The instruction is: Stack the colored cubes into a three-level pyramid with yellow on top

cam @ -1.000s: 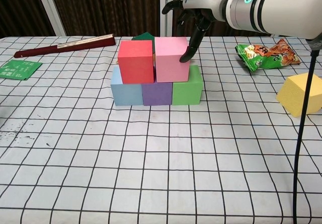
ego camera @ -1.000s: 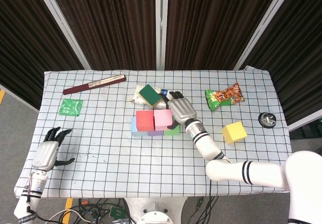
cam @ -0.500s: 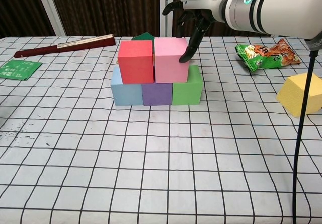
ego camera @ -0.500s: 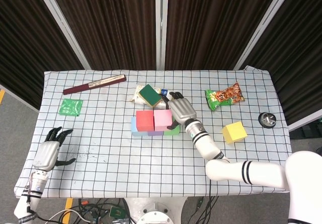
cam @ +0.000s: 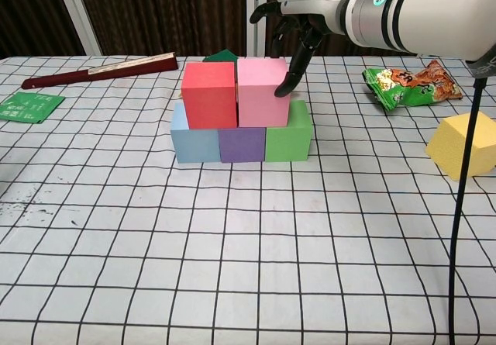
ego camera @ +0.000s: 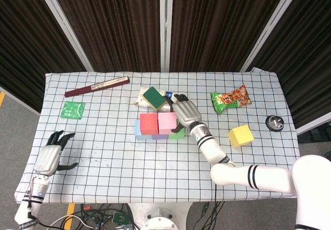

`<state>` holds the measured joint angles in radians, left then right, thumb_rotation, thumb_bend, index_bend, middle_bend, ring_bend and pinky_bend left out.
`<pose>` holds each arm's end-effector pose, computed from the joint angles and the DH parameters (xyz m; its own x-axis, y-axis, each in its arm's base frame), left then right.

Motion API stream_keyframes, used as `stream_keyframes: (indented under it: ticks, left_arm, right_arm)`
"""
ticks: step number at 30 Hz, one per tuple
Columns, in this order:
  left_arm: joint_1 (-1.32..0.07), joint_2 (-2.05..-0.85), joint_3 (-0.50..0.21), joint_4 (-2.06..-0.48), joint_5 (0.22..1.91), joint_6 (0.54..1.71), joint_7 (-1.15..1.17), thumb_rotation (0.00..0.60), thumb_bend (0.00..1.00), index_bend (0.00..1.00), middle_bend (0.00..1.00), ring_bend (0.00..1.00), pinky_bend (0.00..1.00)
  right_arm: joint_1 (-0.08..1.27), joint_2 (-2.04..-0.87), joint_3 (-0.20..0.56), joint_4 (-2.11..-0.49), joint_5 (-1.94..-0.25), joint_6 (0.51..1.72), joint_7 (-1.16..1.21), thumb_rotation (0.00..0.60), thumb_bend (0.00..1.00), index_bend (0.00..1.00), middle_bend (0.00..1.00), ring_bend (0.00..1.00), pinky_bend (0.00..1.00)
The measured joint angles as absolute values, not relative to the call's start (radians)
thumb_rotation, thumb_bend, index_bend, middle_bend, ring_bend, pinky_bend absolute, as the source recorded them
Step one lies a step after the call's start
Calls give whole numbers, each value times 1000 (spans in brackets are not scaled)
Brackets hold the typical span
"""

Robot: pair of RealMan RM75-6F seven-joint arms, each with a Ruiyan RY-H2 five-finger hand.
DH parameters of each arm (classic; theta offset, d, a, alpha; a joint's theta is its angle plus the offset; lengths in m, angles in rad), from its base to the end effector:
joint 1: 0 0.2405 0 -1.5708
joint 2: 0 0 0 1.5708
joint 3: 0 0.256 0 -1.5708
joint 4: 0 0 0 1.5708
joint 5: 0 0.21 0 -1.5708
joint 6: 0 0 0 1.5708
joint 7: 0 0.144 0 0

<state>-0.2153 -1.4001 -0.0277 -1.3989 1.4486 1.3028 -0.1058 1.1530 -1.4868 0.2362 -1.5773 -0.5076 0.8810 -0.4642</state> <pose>-0.3119 0.2161 0.0598 0.2371 0.1750 0.9556 0.9714 -0.0581 -0.2304 -0.0389 -0.3913 -0.0103 0.3595 -0.3937 0.8460 -0.9154 -0.3248 0.2379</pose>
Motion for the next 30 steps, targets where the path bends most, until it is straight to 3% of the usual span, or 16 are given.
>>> stream_keyframes:
  ticks: [30]
  left_arm:
    - [-214,-1402,-27,-1398,1447,1304,-112,600,0,157,190,25,36]
  right_arm:
    - [1160,-1499,239,-1561,-495,869,-468,600,63,0,415,30,0]
